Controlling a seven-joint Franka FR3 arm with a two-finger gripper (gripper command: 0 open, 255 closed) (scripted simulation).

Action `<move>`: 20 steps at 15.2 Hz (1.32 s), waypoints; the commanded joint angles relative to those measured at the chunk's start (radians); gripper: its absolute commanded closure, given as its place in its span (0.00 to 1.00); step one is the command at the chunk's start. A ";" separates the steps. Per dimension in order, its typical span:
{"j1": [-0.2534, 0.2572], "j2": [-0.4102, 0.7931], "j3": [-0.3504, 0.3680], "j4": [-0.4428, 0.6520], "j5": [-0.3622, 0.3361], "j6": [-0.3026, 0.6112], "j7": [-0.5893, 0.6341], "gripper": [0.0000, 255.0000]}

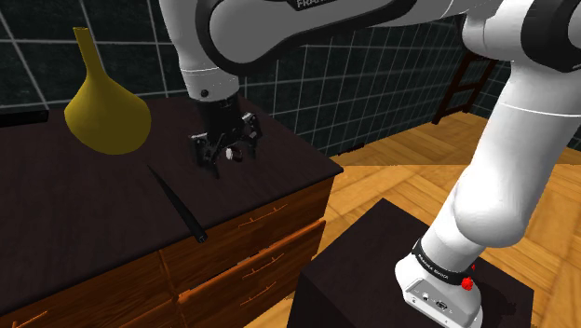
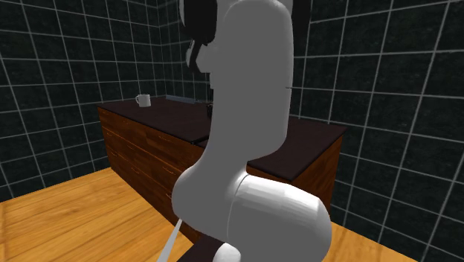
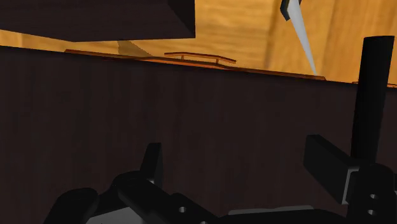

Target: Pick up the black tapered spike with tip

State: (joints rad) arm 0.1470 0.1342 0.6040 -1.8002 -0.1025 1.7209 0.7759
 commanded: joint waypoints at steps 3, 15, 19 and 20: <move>0.077 0.179 0.011 0.177 -0.094 -0.036 0.102 0.00; 0.254 0.492 -0.029 0.507 -0.232 -0.091 0.204 0.00; 0.250 0.498 -0.031 0.480 -0.236 -0.060 0.208 0.00; 0.250 0.498 -0.031 0.481 -0.236 -0.061 0.207 1.00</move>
State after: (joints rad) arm 0.3976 0.6315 0.5732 -1.3171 -0.3378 1.6582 0.9831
